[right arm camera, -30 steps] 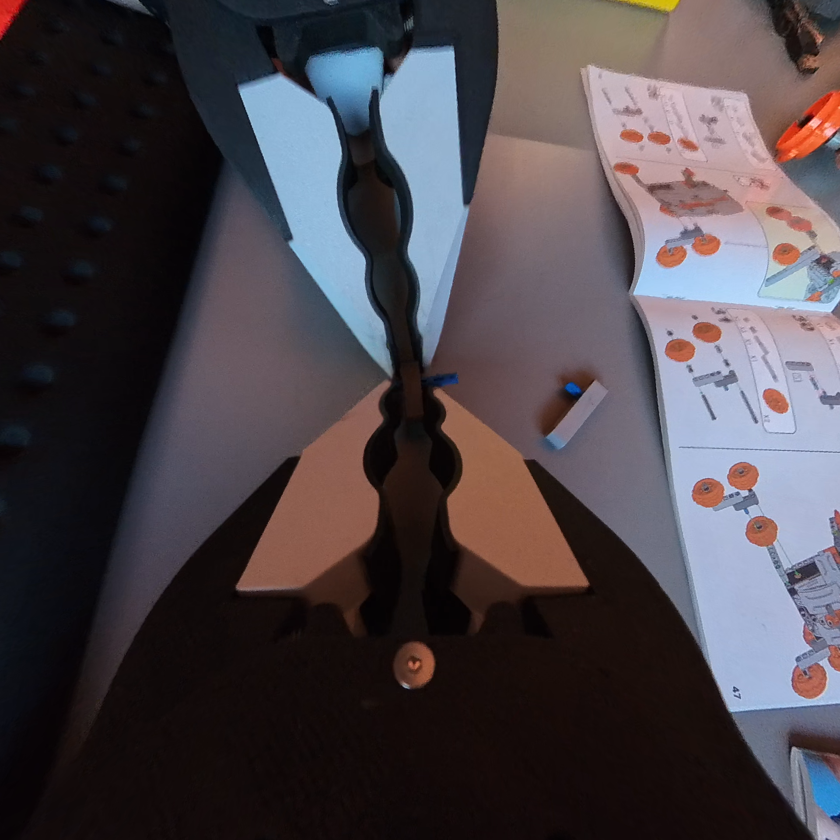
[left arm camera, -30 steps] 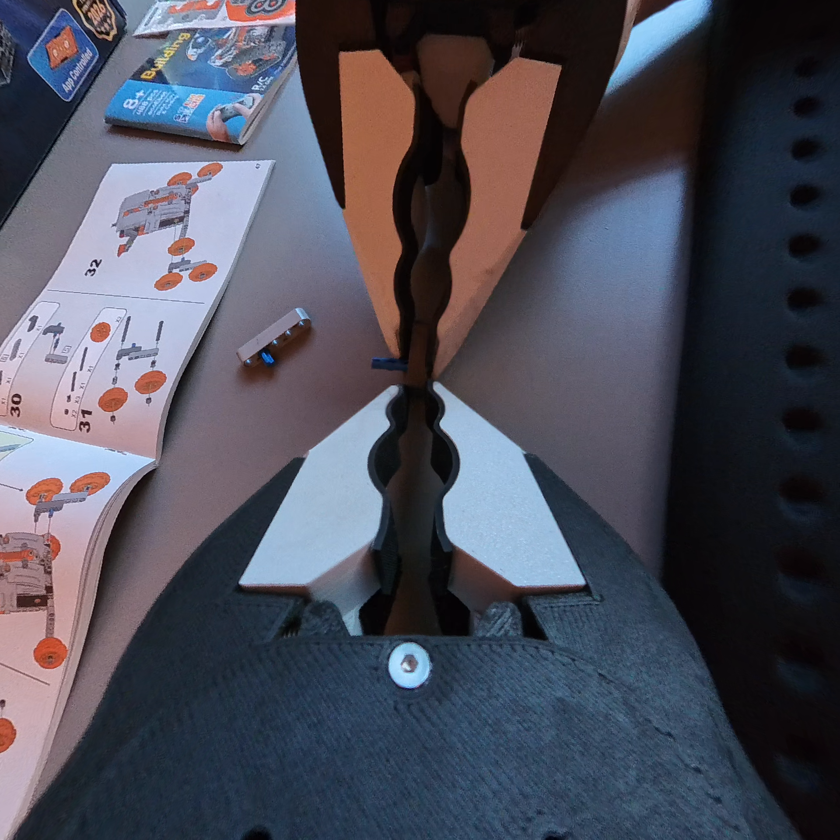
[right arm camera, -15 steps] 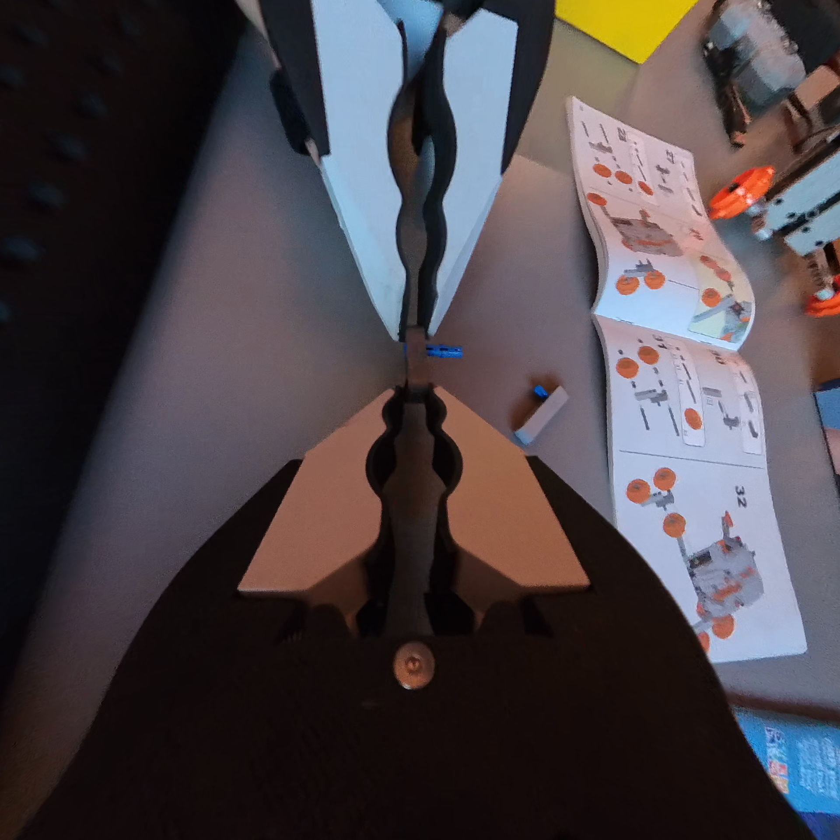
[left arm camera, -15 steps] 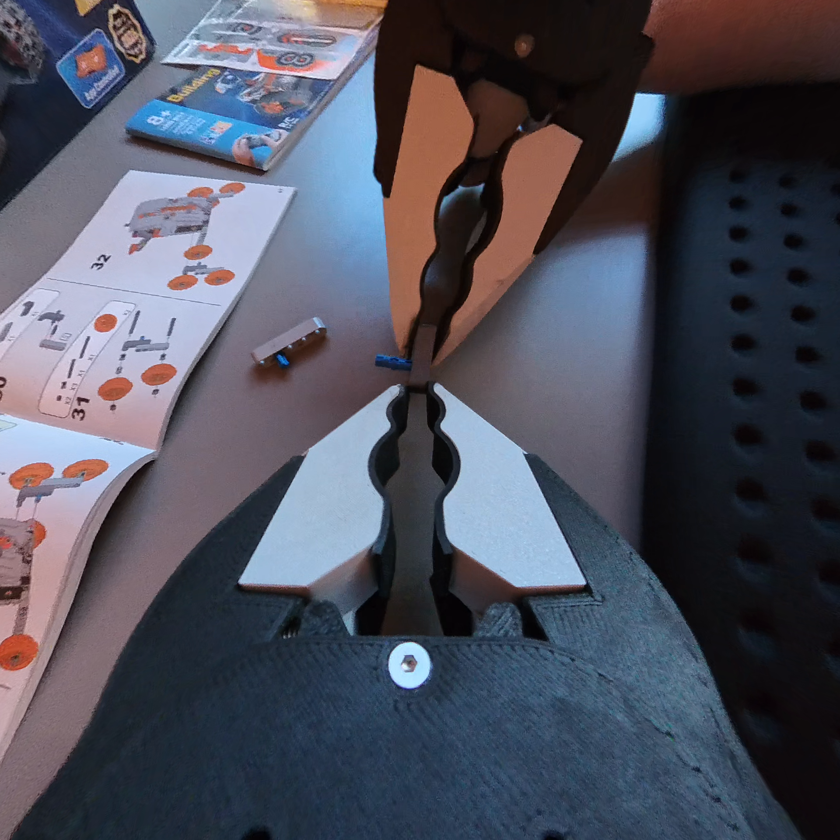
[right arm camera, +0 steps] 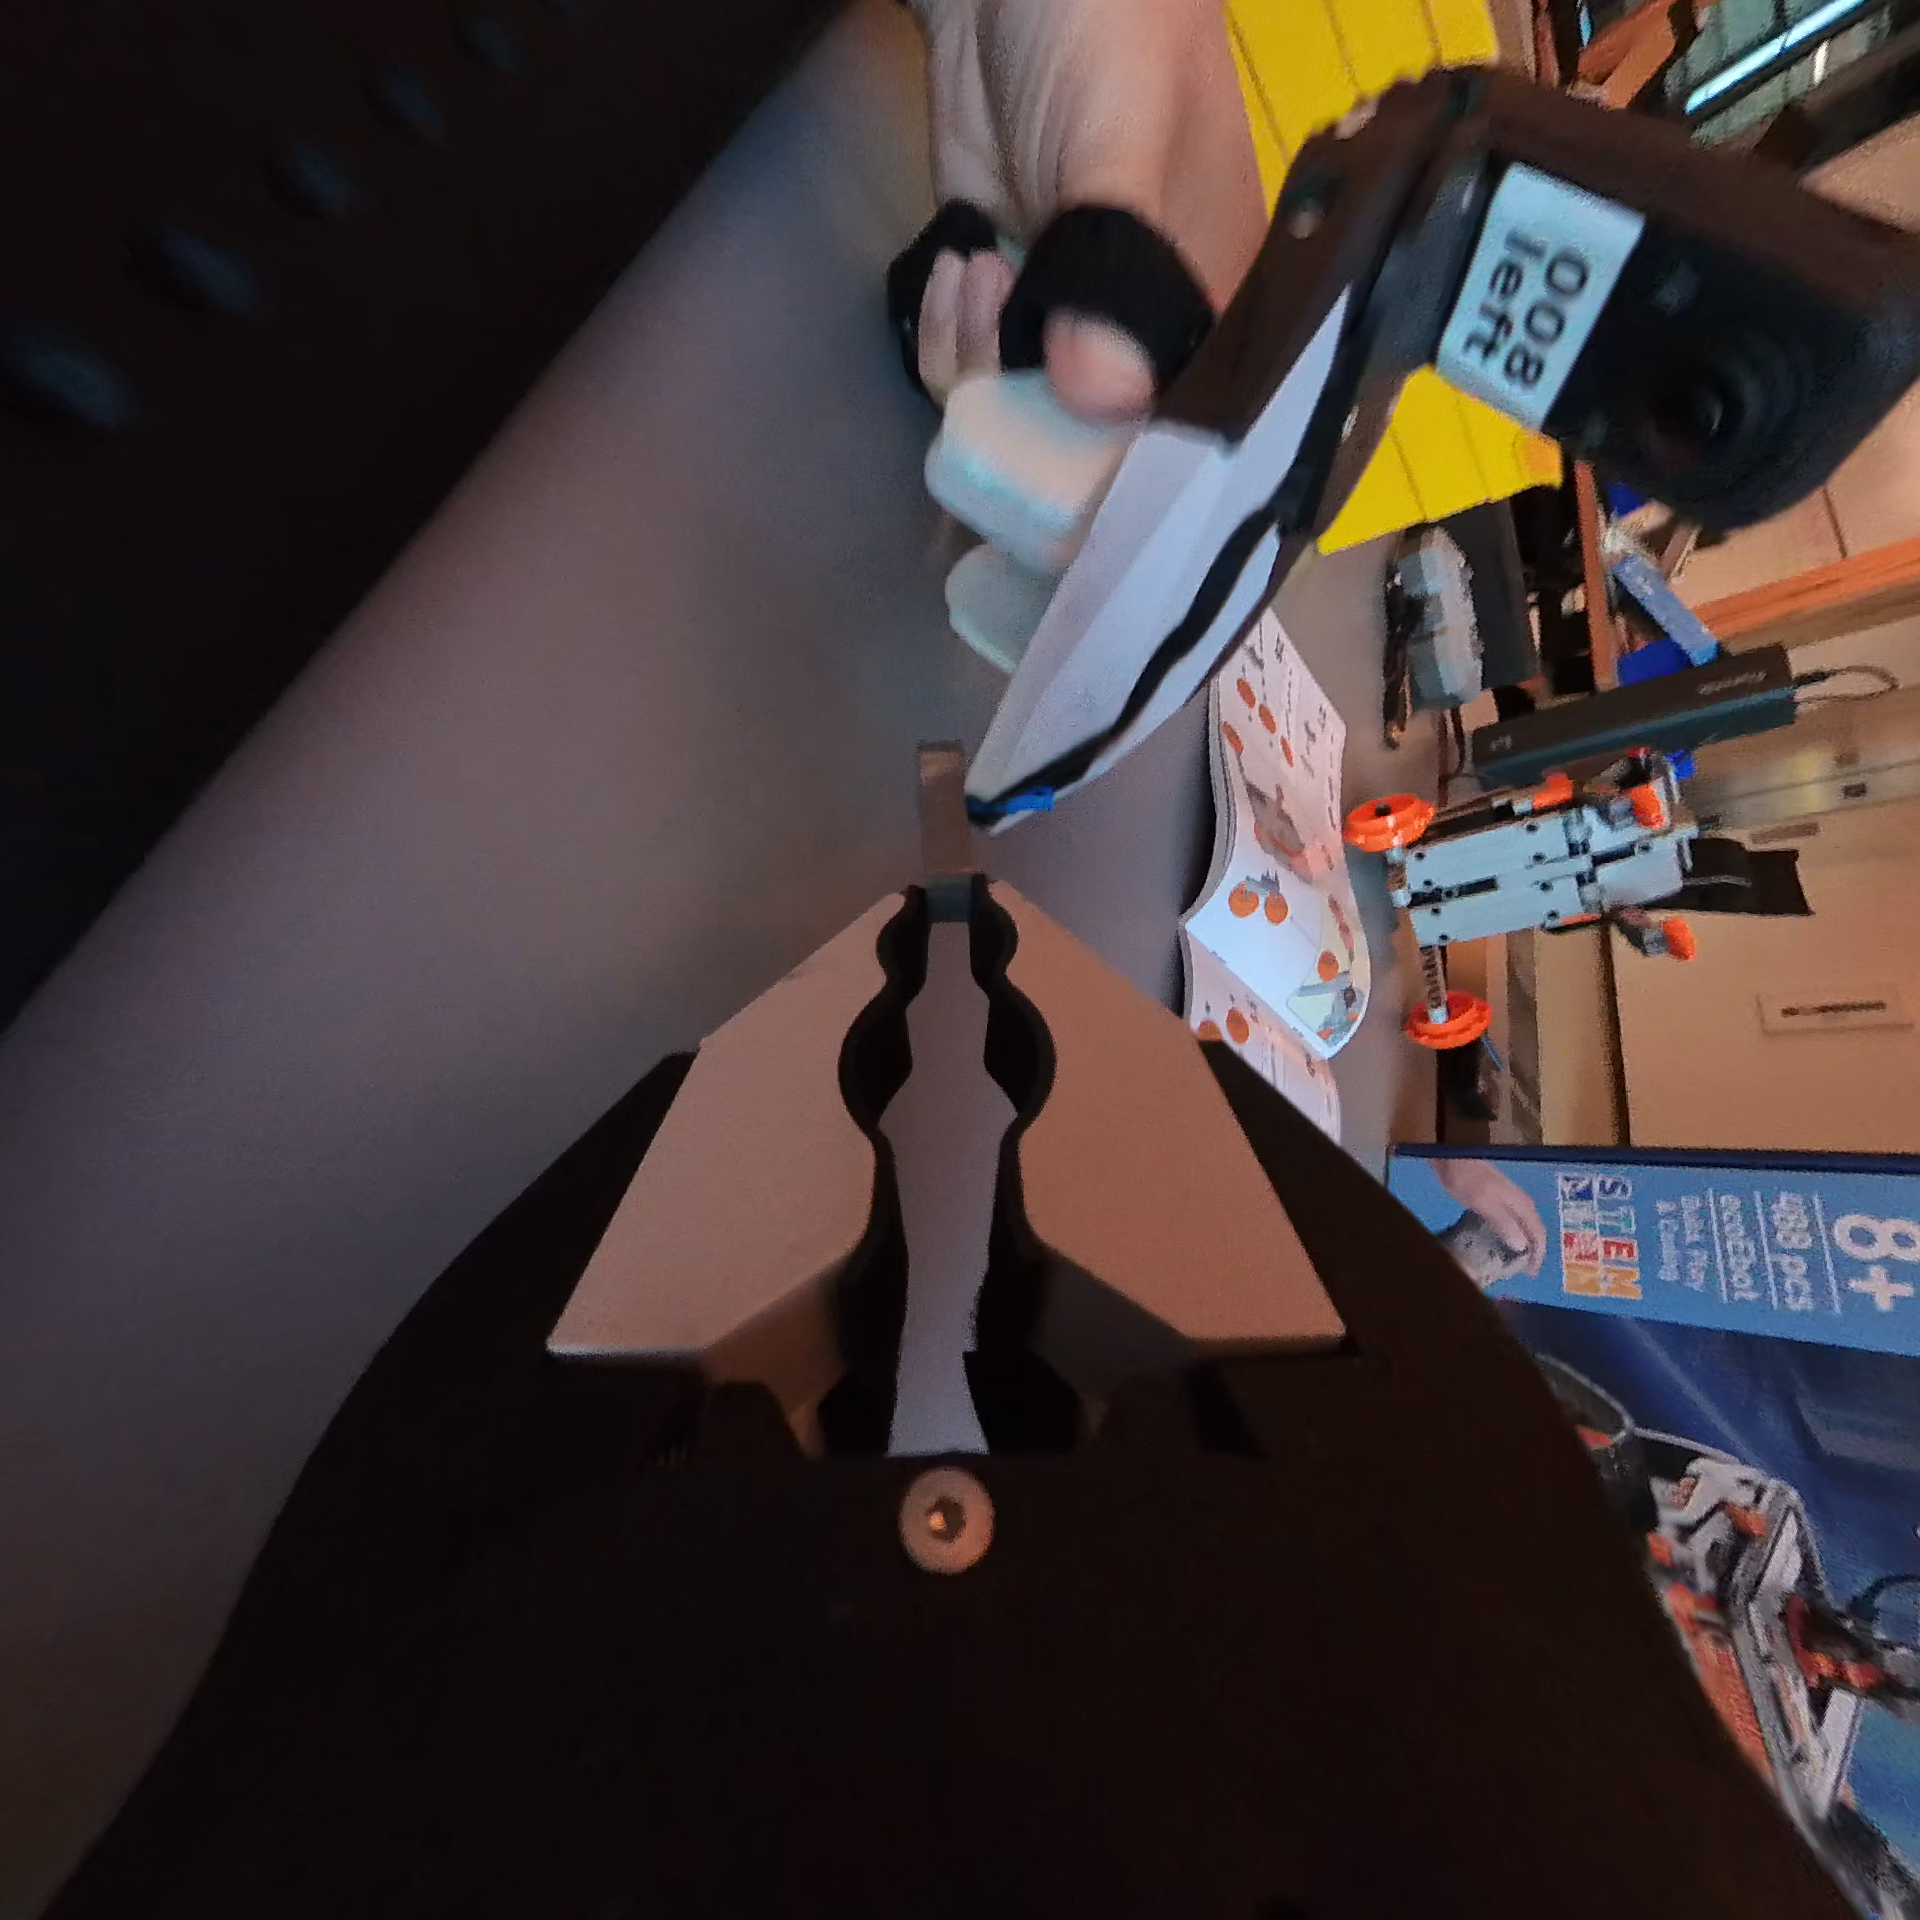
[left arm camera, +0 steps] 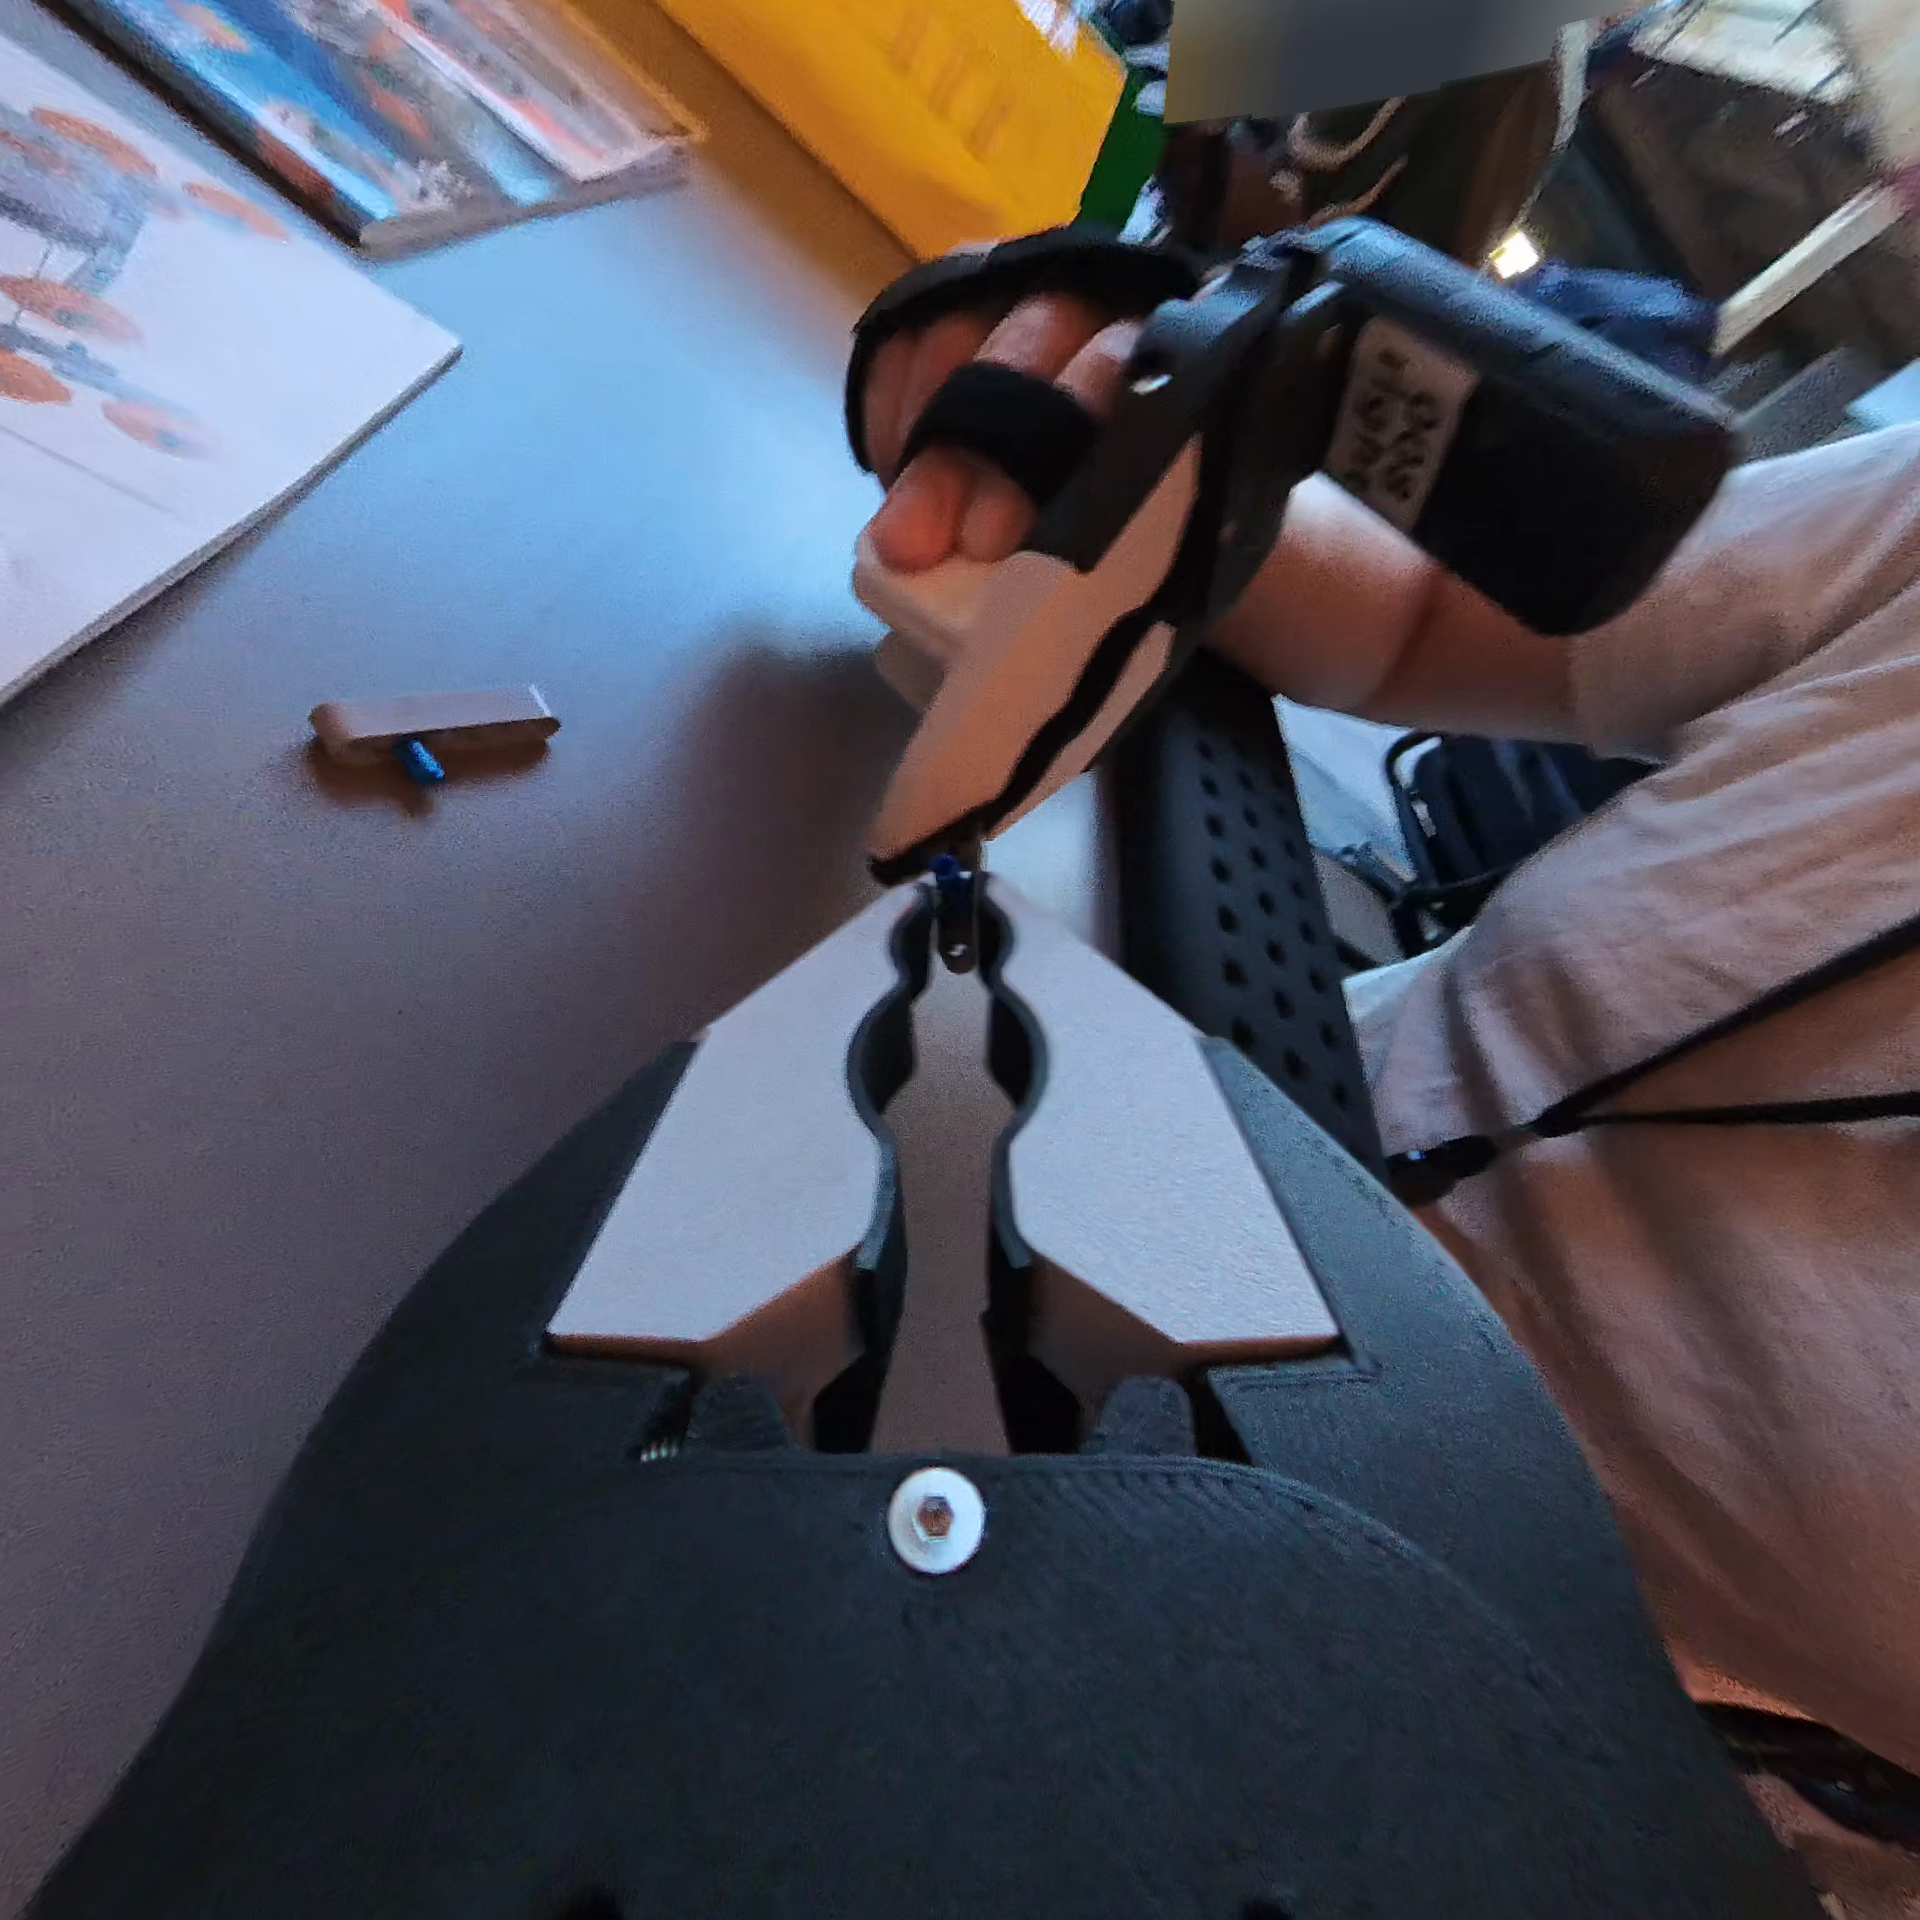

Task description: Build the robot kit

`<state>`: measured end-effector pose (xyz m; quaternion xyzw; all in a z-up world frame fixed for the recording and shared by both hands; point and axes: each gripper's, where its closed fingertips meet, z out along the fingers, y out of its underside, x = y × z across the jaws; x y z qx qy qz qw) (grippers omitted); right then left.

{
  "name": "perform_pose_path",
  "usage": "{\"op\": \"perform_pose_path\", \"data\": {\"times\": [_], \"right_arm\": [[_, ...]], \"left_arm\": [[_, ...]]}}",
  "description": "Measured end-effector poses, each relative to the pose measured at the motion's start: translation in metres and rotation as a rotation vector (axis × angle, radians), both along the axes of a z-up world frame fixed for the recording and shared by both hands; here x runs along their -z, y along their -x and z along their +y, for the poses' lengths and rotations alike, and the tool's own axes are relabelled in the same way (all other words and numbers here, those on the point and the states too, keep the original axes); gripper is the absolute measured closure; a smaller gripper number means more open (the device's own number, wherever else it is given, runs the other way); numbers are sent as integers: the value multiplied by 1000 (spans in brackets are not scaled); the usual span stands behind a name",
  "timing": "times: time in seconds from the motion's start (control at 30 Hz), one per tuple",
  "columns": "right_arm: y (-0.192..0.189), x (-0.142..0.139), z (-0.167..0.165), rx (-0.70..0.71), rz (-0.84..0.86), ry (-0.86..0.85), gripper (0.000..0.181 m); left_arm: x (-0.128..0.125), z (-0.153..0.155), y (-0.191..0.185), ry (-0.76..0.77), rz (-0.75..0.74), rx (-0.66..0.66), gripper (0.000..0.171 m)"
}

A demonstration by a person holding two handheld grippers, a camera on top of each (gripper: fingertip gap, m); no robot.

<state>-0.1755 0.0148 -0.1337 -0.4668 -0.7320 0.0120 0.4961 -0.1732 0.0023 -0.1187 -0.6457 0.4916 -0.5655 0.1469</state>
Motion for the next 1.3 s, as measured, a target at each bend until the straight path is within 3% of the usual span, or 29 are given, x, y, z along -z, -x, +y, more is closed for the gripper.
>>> {"op": "perform_pose_path", "data": {"times": [0.07,0.13,0.23,0.3,0.33,0.43,0.67,0.83,1.0,1.3], "right_arm": [[-2,5,2,12,-16,15,175],[-5,-1,13,83,85,61,173],[-15,-29,35,267,365,318,127],[-13,-53,45,356,584,496,107],[-10,-60,49,391,615,480,104],[10,-55,53,430,486,289,107],[27,-53,67,508,447,211,148],[26,-45,75,561,360,128,148],[28,-42,77,562,337,150,148],[23,-44,69,532,342,98,147]], "left_arm": [[4,-2,-4,-39,25,-2,170],[3,6,-5,-97,20,-64,170],[-19,32,-4,-11,-89,-276,170],[-38,50,2,86,-204,-441,170],[-44,57,6,120,-255,-511,170],[-53,64,13,174,-337,-617,170],[-44,67,14,180,-310,-654,171],[-41,73,17,206,-305,-686,170],[-38,75,20,196,-287,-696,171],[-41,67,16,54,-226,-649,171]]}}
